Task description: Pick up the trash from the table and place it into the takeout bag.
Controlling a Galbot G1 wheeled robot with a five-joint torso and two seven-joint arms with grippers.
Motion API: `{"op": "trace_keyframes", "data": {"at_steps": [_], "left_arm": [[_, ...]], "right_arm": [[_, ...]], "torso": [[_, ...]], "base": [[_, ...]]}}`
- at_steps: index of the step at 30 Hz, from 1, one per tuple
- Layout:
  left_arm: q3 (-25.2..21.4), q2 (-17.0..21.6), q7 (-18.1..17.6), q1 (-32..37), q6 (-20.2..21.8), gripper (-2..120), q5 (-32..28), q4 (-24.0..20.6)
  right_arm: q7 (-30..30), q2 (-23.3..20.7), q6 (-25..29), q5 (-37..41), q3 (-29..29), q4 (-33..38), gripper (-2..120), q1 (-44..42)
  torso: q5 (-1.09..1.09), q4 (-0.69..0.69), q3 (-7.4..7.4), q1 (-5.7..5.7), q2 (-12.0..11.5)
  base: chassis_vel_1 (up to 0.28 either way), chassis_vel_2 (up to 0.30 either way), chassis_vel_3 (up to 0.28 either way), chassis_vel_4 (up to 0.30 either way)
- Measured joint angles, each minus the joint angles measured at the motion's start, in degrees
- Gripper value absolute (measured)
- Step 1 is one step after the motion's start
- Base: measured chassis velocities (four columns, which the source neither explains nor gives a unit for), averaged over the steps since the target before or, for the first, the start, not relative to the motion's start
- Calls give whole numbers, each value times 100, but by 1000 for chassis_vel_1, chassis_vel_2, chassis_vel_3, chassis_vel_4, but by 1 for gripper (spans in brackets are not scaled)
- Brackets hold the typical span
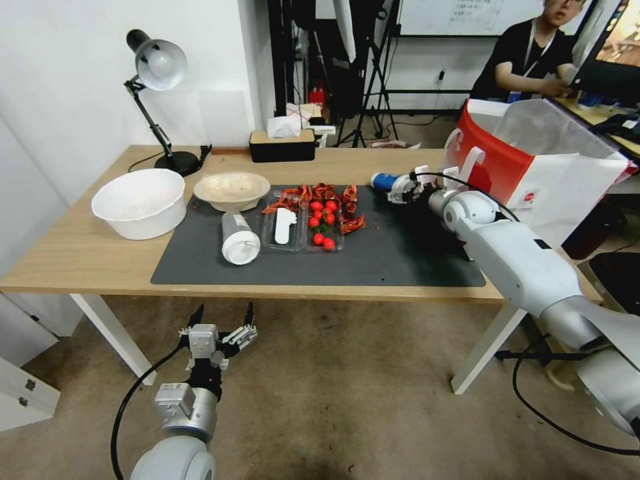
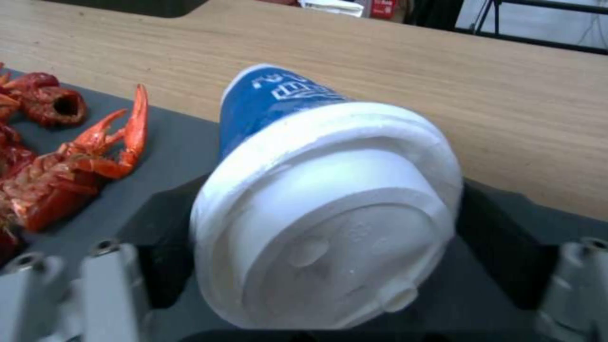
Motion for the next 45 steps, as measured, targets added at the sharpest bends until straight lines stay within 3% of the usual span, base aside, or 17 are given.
{"op": "trace_keyframes", "data": {"at_steps": [6,22,26,29,35,41,45], "left_arm": [[2,0,-1,6,-2,100,0,-1],[20,-7,-2,13,-3,100,18,-56],[12,-17,-1,17,-3,100,20,-72],[-17,-21,-1,15,-4,100,17,-93],[-35,-23,-2,11,-3,100,17,-103],[-4,-70,1,31,-4,100,54,-120],[-9,-77,2,41,-8,100,72,-118]], "right_arm": [[5,-26,43,-20,-9,44,67,-11],[265,-278,94,-36,256,556,67,-274],[558,-395,81,-58,442,988,67,-463],[903,-611,-34,81,821,1882,67,-905],[1146,-775,-103,186,972,2322,67,-1168],[2045,-1317,-487,882,1388,3766,67,-2091],[2279,-1522,-561,1024,1708,4404,67,-2634]], "torso": [[0,1,0,0,0],[0,1,0,0,0],[2,-1,0,0,0],[0,2,-1,0,0],[0,1,-1,0,0],[2,-2,-1,0,0],[-2,1,-1,-1,0]], "base": [[0,0,0,0],[0,0,0,0],[0,0,0,0],[0,0,0,0],[0,0,0,0],[0,0,0,0],[0,0,0,0]]}}
